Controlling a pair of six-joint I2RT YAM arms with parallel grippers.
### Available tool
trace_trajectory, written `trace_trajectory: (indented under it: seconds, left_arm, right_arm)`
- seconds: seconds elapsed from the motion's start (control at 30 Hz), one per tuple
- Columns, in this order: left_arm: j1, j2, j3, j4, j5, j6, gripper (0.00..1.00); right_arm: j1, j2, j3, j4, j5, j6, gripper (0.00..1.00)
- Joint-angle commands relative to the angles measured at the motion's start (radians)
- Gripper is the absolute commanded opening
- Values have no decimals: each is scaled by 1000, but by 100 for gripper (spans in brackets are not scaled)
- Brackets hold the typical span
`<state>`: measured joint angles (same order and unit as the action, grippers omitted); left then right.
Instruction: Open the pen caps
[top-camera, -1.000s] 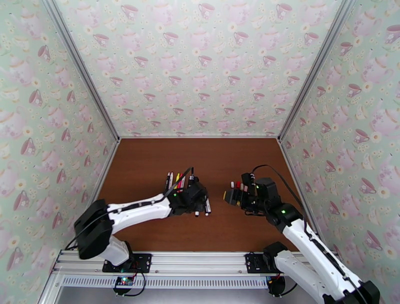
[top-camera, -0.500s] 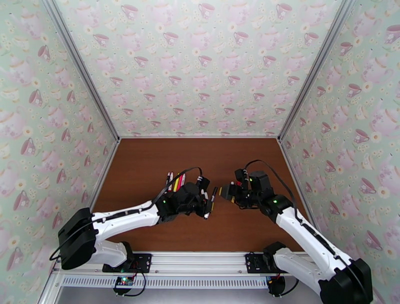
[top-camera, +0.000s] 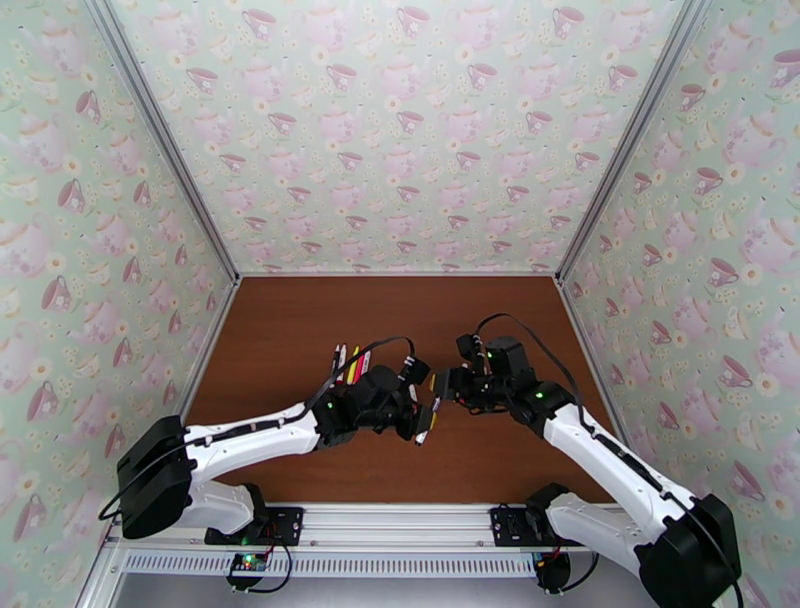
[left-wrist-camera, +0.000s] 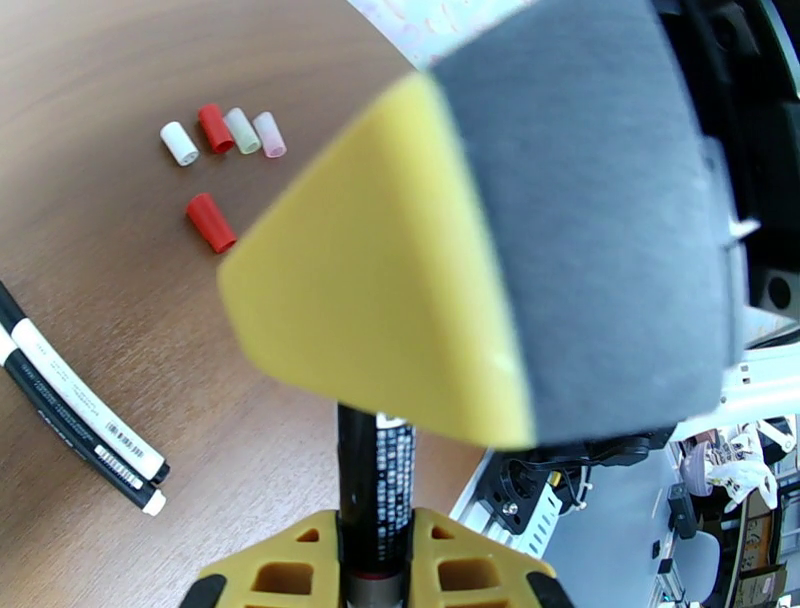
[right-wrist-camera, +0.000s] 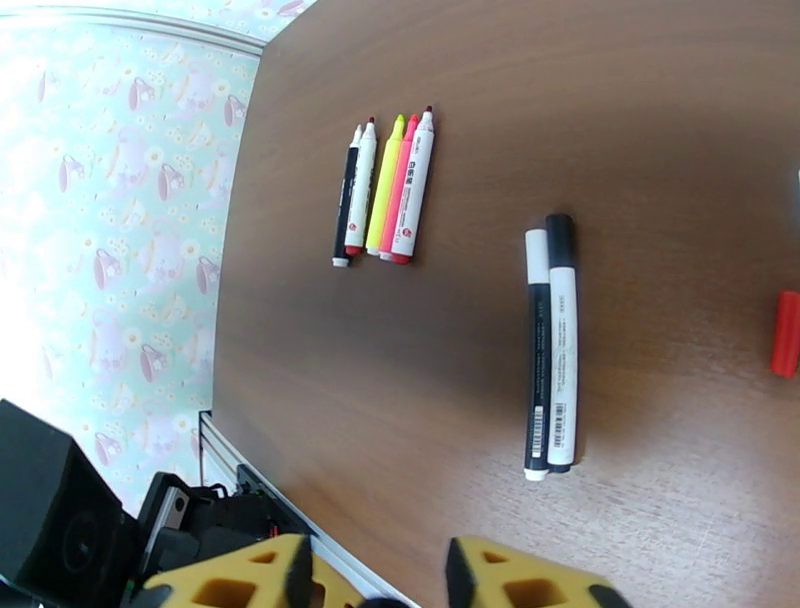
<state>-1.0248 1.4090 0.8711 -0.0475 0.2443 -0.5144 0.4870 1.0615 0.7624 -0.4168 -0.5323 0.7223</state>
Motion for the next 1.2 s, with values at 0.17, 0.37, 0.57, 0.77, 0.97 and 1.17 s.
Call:
trace_trajectory:
  seconds: [0.17, 0.37, 0.57, 0.77, 0.97, 1.17]
  left_arm:
    - [-12, 19, 34, 26, 26, 24, 14]
    - [-14, 22, 33, 39, 25, 17, 14]
    - [-14, 15, 28, 31, 16, 16, 13]
    - [-14, 12, 15, 40, 16, 12, 15]
    - [-14, 16, -16, 118, 32, -21, 37]
    - [-12, 46, -12, 162, 42, -38, 42]
  right_arm:
    - [14, 8, 34, 3, -14, -3, 28]
    - [22, 20, 40, 2, -16, -5, 24]
    - [28, 29, 41, -2, -12, -5, 21]
    - [29, 23, 46, -3, -5, -3, 14]
    - [30, 15, 54, 8, -25, 12, 10]
    - [30, 11, 55, 23, -50, 29, 10]
